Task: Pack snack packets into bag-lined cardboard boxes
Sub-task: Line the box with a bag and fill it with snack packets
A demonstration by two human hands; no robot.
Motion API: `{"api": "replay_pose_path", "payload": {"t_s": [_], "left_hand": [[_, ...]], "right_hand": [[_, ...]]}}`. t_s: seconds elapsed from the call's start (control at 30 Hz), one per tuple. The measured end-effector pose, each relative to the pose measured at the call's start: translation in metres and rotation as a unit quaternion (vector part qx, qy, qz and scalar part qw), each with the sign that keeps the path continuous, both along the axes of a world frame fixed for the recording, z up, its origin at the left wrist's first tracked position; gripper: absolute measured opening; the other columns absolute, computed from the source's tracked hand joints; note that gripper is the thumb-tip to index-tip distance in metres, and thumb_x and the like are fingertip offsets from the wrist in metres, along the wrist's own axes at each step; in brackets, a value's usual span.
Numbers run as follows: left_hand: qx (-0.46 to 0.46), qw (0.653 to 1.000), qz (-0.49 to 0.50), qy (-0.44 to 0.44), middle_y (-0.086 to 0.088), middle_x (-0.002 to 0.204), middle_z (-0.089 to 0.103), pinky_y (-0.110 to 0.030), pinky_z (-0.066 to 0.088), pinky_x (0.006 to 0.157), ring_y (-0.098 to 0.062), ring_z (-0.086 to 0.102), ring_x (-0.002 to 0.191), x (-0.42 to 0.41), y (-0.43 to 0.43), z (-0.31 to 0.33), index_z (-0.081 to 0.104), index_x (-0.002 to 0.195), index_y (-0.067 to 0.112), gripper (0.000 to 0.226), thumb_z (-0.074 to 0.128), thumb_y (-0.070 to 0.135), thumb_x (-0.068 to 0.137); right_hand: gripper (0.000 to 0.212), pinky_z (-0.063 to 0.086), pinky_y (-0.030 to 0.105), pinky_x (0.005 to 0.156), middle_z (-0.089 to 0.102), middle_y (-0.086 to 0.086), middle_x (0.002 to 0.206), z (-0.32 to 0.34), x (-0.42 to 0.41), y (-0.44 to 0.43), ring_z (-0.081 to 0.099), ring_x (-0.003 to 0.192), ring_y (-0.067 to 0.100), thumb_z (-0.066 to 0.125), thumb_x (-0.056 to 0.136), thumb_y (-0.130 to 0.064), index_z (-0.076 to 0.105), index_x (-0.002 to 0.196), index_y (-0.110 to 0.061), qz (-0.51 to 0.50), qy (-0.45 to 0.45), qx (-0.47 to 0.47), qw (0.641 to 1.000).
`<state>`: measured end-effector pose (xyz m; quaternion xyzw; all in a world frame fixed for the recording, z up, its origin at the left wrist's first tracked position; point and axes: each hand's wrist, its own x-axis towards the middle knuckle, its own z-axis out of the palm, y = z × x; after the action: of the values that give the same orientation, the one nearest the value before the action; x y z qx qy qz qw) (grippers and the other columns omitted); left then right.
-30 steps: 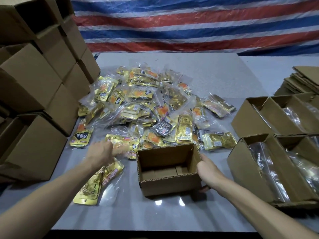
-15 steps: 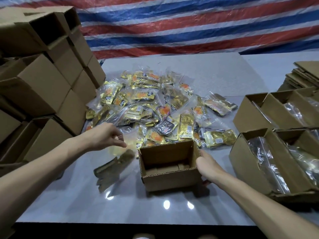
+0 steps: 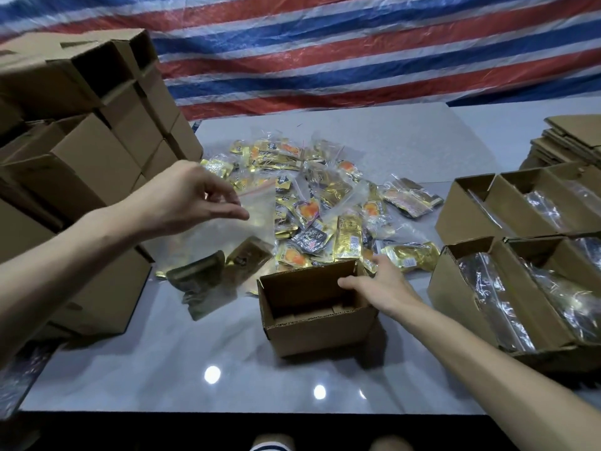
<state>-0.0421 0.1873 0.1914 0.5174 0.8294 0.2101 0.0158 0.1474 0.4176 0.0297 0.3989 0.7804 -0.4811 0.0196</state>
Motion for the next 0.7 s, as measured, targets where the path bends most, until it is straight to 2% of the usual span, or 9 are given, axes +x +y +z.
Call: {"api": "replay_pose_path", "payload": {"t_s": [0.07,0.2,0.23,0.33,0.43,0.53,0.6,0.7], "left_hand": [[0.015,1.000,-0.019,0.016,-0.006,0.056,0.054,-0.039,0.040,0.052,-0.026,0.045,0.053,0.007,0.004,0.014,0.079,0.077,0.019,0.043,0.068,0.060,0.071],[0.044,0.997,-0.059,0.027,0.000,0.052,0.047,-0.035,0.035,0.050,-0.017,0.037,0.049,0.021,0.014,0.038,0.079,0.078,0.019,0.035,0.072,0.053,0.074],[0.049,0.996,-0.073,0.028,0.002,0.052,0.044,-0.030,0.032,0.049,-0.011,0.033,0.049,0.025,0.017,0.043,0.079,0.079,0.019,0.034,0.073,0.052,0.075],[0.052,0.989,-0.124,0.061,0.007,0.051,0.039,-0.018,0.023,0.048,-0.010,0.033,0.051,0.039,0.030,0.056,0.079,0.079,0.015,0.031,0.074,0.045,0.078],[0.064,0.985,-0.141,0.070,0.007,0.053,0.043,-0.021,0.025,0.049,-0.016,0.038,0.054,0.047,0.044,0.062,0.079,0.081,0.014,0.031,0.074,0.044,0.080],[0.069,0.986,-0.139,0.062,0.006,0.055,0.048,-0.027,0.029,0.051,-0.016,0.041,0.053,0.053,0.056,0.062,0.079,0.082,0.013,0.033,0.072,0.046,0.081],[0.073,0.987,-0.133,0.050,0.002,0.056,0.052,-0.026,0.029,0.050,-0.014,0.040,0.050,0.054,0.061,0.057,0.078,0.082,0.012,0.039,0.070,0.050,0.079],[0.068,0.991,-0.117,0.018,0.003,0.055,0.050,-0.024,0.027,0.050,-0.012,0.038,0.050,0.053,0.067,0.042,0.077,0.084,0.011,0.041,0.072,0.050,0.075]], "right_hand": [[0.092,0.038,0.045,0.111,0.045,0.001,0.149,0.017,-0.004,-0.005,0.043,0.137,0.024,0.079,0.069,-0.055,0.039,0.147,-0.025,0.014,0.092,0.041,0.995],[0.062,0.046,0.041,0.105,0.059,-0.011,0.128,0.056,-0.017,-0.017,0.055,0.121,0.009,0.082,0.078,-0.044,0.053,0.132,-0.035,0.072,0.283,0.040,0.955],[0.059,0.048,0.040,0.102,0.061,-0.013,0.125,0.065,-0.020,-0.020,0.057,0.117,0.006,0.082,0.080,-0.041,0.054,0.131,-0.036,0.081,0.317,0.031,0.944],[0.058,0.052,0.036,0.097,0.066,-0.007,0.124,0.087,-0.025,-0.023,0.063,0.112,0.008,0.080,0.084,-0.026,0.051,0.133,-0.033,0.105,0.408,-0.005,0.907],[0.054,0.055,0.038,0.094,0.073,0.003,0.114,0.100,-0.025,-0.021,0.069,0.109,0.020,0.078,0.084,-0.017,0.053,0.131,-0.030,0.124,0.467,-0.043,0.875],[0.026,0.059,0.031,0.080,0.077,0.005,0.089,0.104,-0.022,-0.018,0.075,0.088,0.023,0.070,0.090,-0.003,0.068,0.112,-0.018,0.115,0.508,-0.048,0.852],[0.019,0.058,0.025,0.073,0.075,0.001,0.080,0.102,-0.018,-0.015,0.075,0.077,0.019,0.066,0.092,0.004,0.072,0.096,-0.014,0.102,0.510,-0.039,0.853],[0.020,0.057,0.023,0.071,0.074,0.001,0.075,0.094,-0.013,-0.011,0.074,0.072,0.018,0.062,0.092,0.008,0.071,0.090,-0.010,0.091,0.500,-0.052,0.860]]}}
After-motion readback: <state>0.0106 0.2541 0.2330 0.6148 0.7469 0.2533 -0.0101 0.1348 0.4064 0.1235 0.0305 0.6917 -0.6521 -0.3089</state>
